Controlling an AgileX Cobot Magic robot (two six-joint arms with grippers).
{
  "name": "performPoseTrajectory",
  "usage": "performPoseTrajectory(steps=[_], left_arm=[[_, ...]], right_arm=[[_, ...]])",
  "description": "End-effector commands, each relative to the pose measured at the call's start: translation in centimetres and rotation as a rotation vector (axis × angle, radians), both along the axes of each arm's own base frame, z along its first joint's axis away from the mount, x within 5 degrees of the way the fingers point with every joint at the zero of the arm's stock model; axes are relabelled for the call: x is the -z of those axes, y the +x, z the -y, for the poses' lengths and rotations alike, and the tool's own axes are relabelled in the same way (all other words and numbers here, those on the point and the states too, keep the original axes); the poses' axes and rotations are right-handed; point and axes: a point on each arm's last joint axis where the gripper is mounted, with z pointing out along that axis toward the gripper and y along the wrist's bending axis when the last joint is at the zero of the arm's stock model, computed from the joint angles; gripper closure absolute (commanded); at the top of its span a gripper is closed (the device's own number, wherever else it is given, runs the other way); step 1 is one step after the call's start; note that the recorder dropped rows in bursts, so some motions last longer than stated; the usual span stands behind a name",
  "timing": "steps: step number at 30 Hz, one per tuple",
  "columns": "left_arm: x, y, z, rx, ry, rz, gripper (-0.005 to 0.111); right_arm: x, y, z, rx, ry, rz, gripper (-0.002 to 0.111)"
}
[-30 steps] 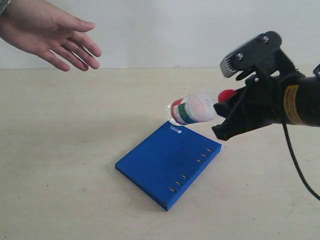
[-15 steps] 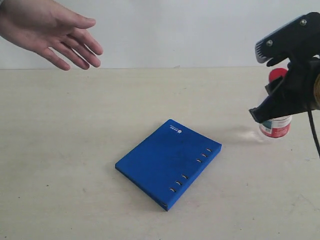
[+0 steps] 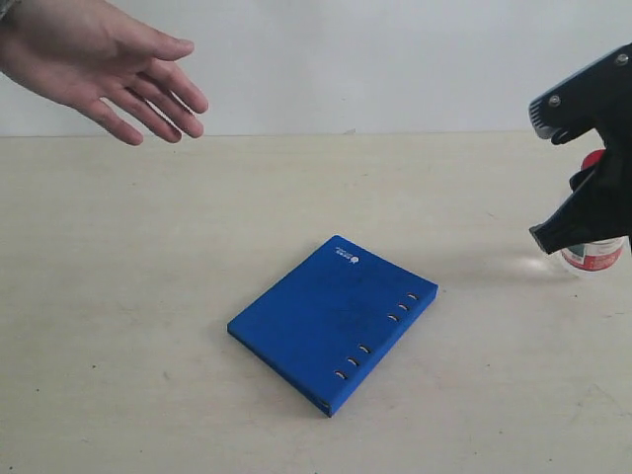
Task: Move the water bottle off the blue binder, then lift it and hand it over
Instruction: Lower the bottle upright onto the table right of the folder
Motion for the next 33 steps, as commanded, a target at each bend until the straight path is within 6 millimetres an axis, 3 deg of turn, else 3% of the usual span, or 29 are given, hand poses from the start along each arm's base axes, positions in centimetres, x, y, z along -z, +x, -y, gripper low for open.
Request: performPoseTrajectory(steps=[1,15,29,33], left_arm=[[-0.2,0.0,0.1,0.01,-0.006,0.009,0.102],[-0.2,0.0,0.1,0.01,-0.006,0.009,0.102],[-0.2,0.0,0.1,0.01,-0.006,0.009,0.102],[-0.2,0.0,0.1,0.01,-0.006,0.009,0.102]], right_arm=[[-0.1,0.0,0.1,0.015,0.013,0.01,0.108],[-3.5,-0.7,0.3,0.056,0.246,0.249,0.108],[-4.3,-0.4,-0.4,0.044,0.428,0.349,0.108],[-3.4,-0.6,-0.3,0.068,0.452,0.325,0.108]])
